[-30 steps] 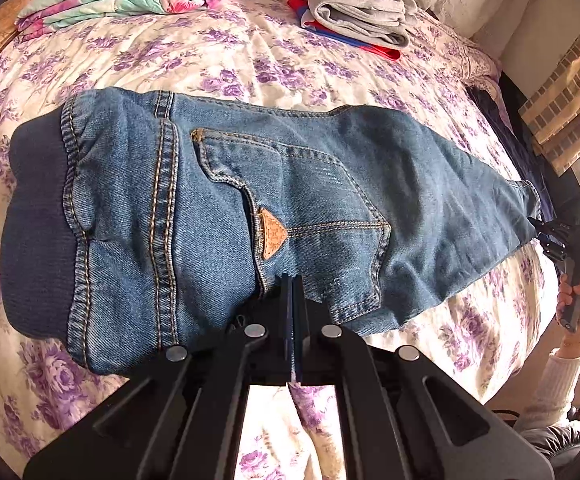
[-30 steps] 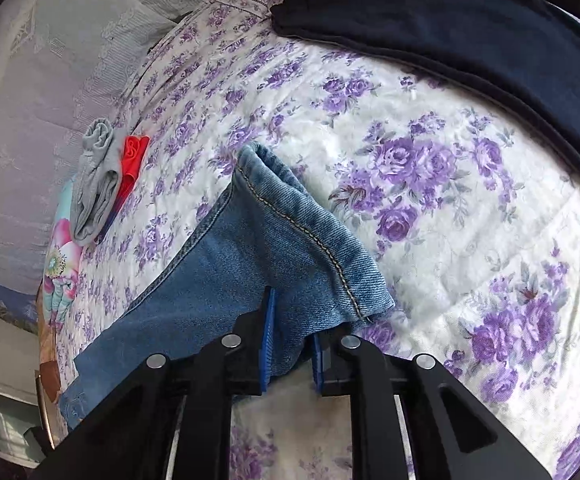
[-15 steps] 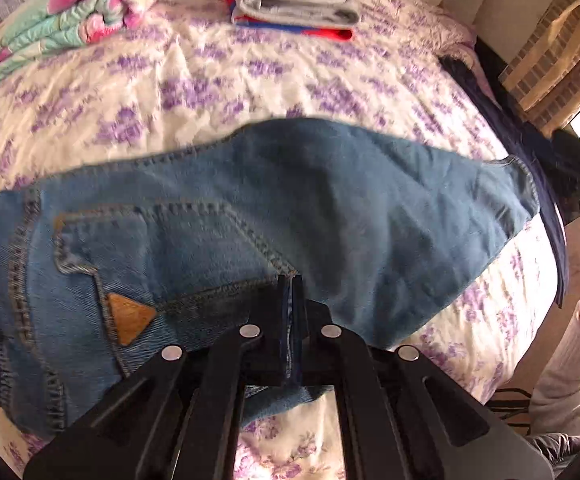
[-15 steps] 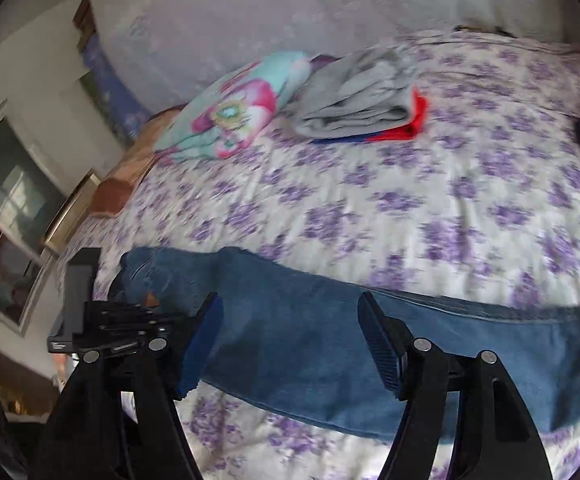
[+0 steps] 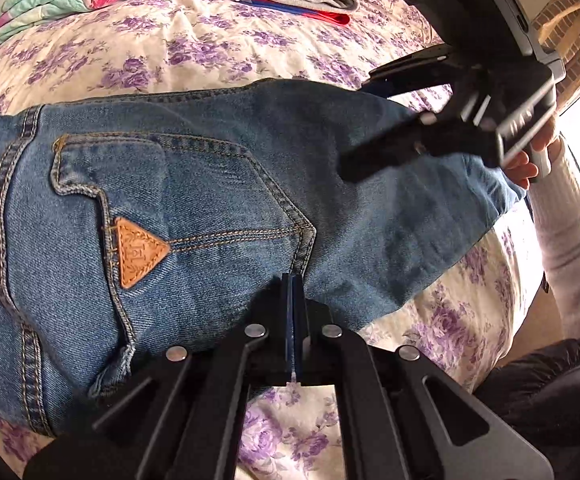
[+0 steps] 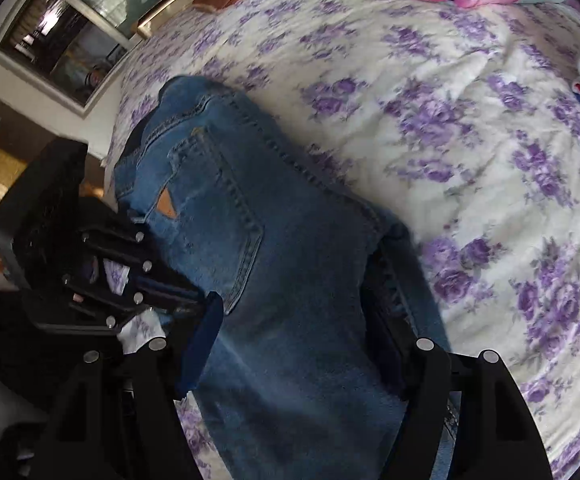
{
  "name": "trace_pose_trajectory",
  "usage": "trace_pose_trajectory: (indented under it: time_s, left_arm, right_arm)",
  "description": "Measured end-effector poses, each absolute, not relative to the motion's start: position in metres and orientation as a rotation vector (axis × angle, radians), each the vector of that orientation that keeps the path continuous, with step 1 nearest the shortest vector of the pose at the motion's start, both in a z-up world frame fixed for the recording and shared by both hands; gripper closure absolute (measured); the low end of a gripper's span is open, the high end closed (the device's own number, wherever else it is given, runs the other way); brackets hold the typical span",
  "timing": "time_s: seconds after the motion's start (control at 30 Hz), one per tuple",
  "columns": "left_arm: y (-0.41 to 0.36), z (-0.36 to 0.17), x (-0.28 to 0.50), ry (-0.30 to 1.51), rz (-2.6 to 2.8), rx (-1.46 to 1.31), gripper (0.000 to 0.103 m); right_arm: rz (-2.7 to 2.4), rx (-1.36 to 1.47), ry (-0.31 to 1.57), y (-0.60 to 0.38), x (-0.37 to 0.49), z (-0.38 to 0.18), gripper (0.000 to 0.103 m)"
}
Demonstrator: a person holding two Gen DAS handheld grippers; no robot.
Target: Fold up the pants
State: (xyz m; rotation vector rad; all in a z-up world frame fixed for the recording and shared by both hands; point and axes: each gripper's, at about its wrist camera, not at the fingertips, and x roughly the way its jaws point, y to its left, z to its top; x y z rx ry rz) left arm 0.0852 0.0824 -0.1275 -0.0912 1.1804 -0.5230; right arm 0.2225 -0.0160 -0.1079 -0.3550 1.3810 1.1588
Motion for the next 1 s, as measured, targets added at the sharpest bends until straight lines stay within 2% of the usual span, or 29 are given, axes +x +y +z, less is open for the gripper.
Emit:
trace_pose_trajectory:
  time_s: [0.1, 0.2, 0.33, 0.4, 0.43, 0.47, 0.57, 0.67, 0.8, 0.9, 1.0]
  left_arm:
    - [0.077, -0.127, 0.085, 1.176, -0.527, -0.040, 0.102]
    - [0.072, -0.126, 0.088, 1.171, -0.517, -0.007, 0.102]
    - [0.071, -0.125, 0.087, 1.167, -0.500, -0.010, 0.102]
    - [0.073, -0.125, 0.084, 1.159, -0.497, -0.014, 0.102]
    - [0.073, -0.125, 0.083, 1.155, -0.497, -0.016, 0.102]
    - [0.073, -0.125, 0.083, 1.153, -0.497, -0.018, 0.102]
    - [0.072, -0.125, 0.083, 1.153, -0.495, -0.009, 0.102]
    - [0.068, -0.124, 0.083, 1.151, -0.486, 0.014, 0.102]
    - [0.063, -0.122, 0.084, 1.156, -0.471, 0.039, 0.102]
    - [0.066, -0.124, 0.089, 1.163, -0.464, 0.011, 0.102]
    - [0.073, -0.125, 0.092, 1.181, -0.467, -0.043, 0.102]
  right_arm:
    - [1.268, -0.371, 1.357, -0.015, 0.214, -0.103, 0.020]
    - [1.278, -0.195, 1.362, -0.005, 0.238, -0.113, 0.018]
    - [1.225, -0.037, 1.397, -0.005, 0.265, -0.126, 0.023]
    - [1.218, -0.022, 1.371, -0.015, 0.265, -0.119, 0.048]
    - [1.207, -0.020, 1.357, -0.021, 0.263, -0.114, 0.055]
    - [1.190, -0.012, 1.348, -0.029, 0.263, -0.111, 0.069]
    - [1.110, 0.000, 1.316, -0.043, 0.260, -0.108, 0.090]
    - [1.022, -0.064, 1.250, -0.043, 0.255, -0.101, 0.094]
    - [0.830, -0.351, 1.184, -0.011, 0.243, -0.094, 0.094]
    - [0.747, -0.433, 1.238, 0.000, 0.253, -0.125, 0.088]
    - [0.736, -0.410, 1.241, 0.000, 0.257, -0.125, 0.085]
